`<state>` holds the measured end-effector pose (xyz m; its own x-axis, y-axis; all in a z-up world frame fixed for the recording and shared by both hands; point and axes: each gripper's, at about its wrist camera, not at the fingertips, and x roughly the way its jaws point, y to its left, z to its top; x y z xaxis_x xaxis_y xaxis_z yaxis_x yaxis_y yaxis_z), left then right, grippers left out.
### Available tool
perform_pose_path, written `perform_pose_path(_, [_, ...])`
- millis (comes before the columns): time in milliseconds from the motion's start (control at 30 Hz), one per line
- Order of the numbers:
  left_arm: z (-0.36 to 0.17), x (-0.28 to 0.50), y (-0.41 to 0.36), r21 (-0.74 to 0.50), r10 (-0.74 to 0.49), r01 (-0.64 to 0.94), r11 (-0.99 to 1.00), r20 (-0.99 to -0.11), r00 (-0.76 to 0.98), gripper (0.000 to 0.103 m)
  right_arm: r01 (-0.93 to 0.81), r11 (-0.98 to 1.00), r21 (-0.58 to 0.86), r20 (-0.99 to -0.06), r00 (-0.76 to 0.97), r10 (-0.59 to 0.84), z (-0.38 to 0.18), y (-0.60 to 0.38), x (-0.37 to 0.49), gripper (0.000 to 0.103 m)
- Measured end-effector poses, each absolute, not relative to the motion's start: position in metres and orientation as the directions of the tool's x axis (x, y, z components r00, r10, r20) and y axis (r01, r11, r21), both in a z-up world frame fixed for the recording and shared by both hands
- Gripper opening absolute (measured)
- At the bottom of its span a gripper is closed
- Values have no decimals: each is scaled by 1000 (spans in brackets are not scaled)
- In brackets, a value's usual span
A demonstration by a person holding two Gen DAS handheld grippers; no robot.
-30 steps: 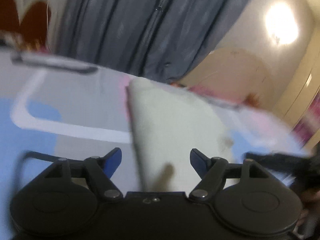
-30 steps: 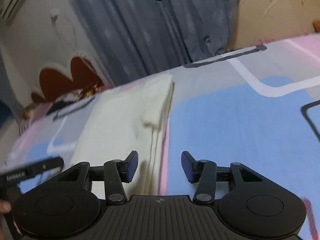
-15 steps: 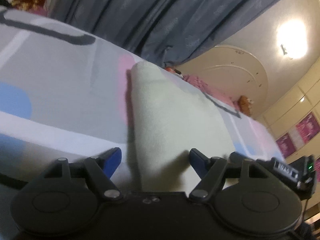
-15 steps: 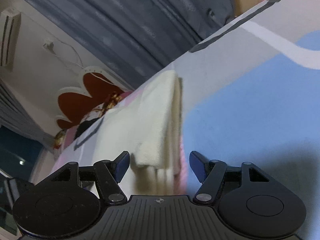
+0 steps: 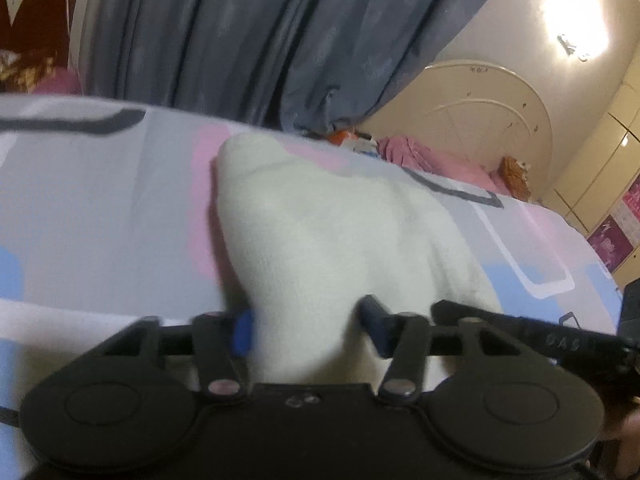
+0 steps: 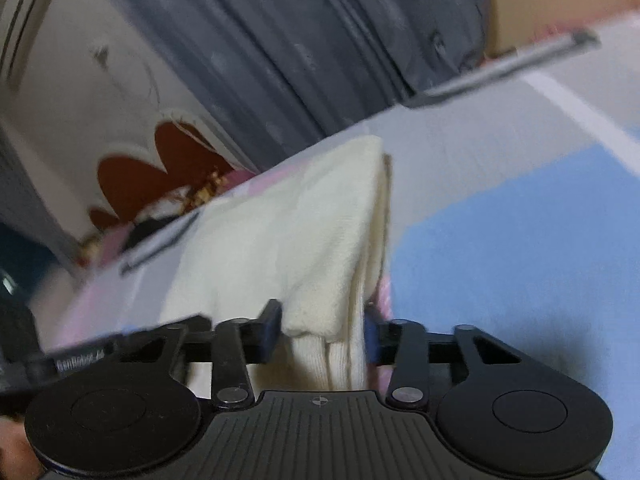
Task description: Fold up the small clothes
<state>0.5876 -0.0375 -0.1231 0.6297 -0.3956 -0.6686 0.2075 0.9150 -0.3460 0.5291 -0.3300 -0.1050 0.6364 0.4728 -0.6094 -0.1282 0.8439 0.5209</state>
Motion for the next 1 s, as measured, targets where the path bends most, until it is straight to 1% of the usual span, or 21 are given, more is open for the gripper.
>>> perform_pose_path(67, [-117,584,-42,-297,-364,216,930,-666,652,33,-145,875,462,-622,651,436,-98,-320,526,31])
perform_pose_path(133, [-110,579,-46,-249,-335,225,942,-663,669,30,-164,902,400,-629,666,400,-95,-308,521,29])
perform_pose_path(233, [-103,573,-51,-197,-318,251,948,-655,685,28,-187,927,324,-631,688,359,-94,-294,513,28])
perform_pose_path(333, [-96,570,-50,-181,-316,263,948,-646,694,27,-190,940,284,-628,704,332,-92,-283,508,27])
perform_pose_path(500, [-72,553,-35,-132,-288,264,955,-611,738,27,-230,938,260,-598,724,343,-79,-257,495,27])
perform_pose_path(667, [-48,537,10,-112,-264,246,963,-593,761,27,-281,934,219,-568,742,356,-55,-206,476,27])
perform_pose_path(767, [-41,527,44,-86,-227,221,971,-604,764,27,-312,925,215,-554,741,379,-47,-167,467,27])
perform_pose_path(1000, [-44,501,130,-52,-145,147,988,-647,749,27,-386,882,269,-561,682,469,-53,-67,454,27])
